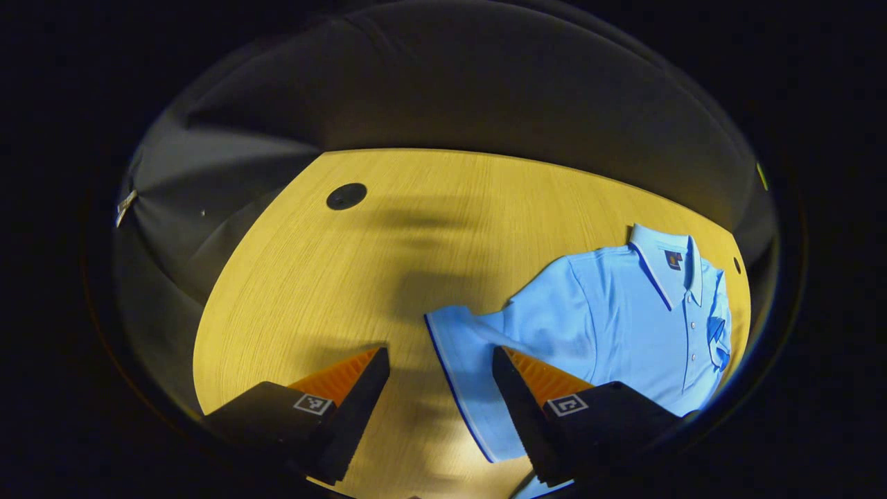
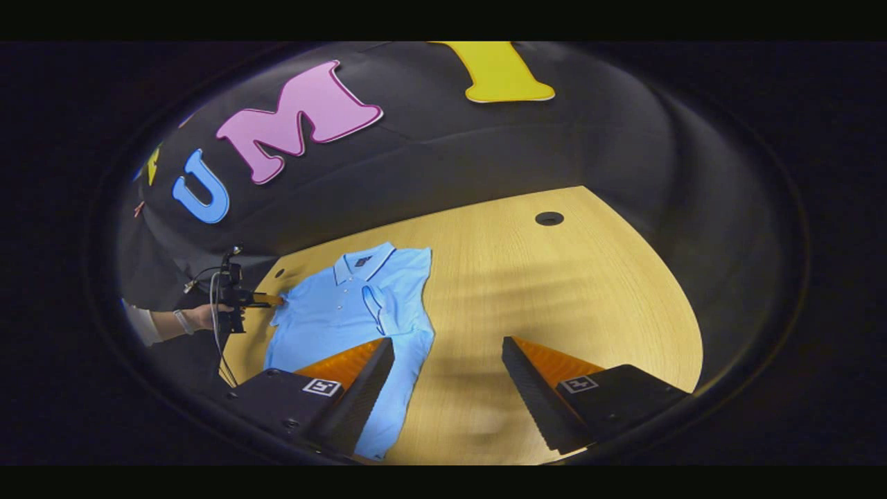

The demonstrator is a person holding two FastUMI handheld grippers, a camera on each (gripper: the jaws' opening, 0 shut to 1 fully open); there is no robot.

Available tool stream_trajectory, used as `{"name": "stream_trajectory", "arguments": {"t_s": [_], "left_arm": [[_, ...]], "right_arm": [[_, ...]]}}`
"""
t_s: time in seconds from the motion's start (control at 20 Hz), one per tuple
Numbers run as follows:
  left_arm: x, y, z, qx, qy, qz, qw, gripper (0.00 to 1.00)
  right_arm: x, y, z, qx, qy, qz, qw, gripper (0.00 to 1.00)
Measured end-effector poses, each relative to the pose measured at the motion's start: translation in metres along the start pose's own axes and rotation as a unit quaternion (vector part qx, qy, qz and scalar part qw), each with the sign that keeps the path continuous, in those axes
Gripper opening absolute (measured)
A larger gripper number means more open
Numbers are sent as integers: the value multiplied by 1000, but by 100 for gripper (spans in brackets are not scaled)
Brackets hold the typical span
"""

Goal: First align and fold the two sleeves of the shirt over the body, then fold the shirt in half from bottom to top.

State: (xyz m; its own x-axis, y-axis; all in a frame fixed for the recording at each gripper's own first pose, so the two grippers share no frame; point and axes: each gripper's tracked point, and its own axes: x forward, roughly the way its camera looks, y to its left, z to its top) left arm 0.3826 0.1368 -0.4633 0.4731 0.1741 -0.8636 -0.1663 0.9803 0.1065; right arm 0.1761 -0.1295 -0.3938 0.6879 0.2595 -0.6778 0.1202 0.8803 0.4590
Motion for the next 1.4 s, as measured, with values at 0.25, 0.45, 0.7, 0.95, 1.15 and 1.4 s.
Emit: {"name": "stream_trajectory", "arguments": {"t_s": [0.25, 0.45, 0.7, 0.95, 1.15, 1.4], "left_arm": [[-4, -28, 3, -12, 2, -47, 999, 95], [1, -29, 0, 15, 15, -38, 999, 93], [9, -40, 3, 29, 4, -41, 999, 85], [0, -51, 6, -4, 3, -72, 997, 8], [-38, -63, 33, 11, -33, -113, 993, 6], [-70, -105, 45, 75, -47, -133, 987, 6]], "right_arm": [[9, 13, -1, -2, 5, 16, 1000, 98], [13, 16, -4, -4, 12, 20, 1000, 98], [8, 11, -4, -7, 10, 17, 1000, 98], [1, 4, -9, 0, 5, 15, 1000, 98], [0, -3, -4, 14, -3, 14, 1000, 98], [7, 6, -7, 10, 1, 30, 1000, 98]]}}
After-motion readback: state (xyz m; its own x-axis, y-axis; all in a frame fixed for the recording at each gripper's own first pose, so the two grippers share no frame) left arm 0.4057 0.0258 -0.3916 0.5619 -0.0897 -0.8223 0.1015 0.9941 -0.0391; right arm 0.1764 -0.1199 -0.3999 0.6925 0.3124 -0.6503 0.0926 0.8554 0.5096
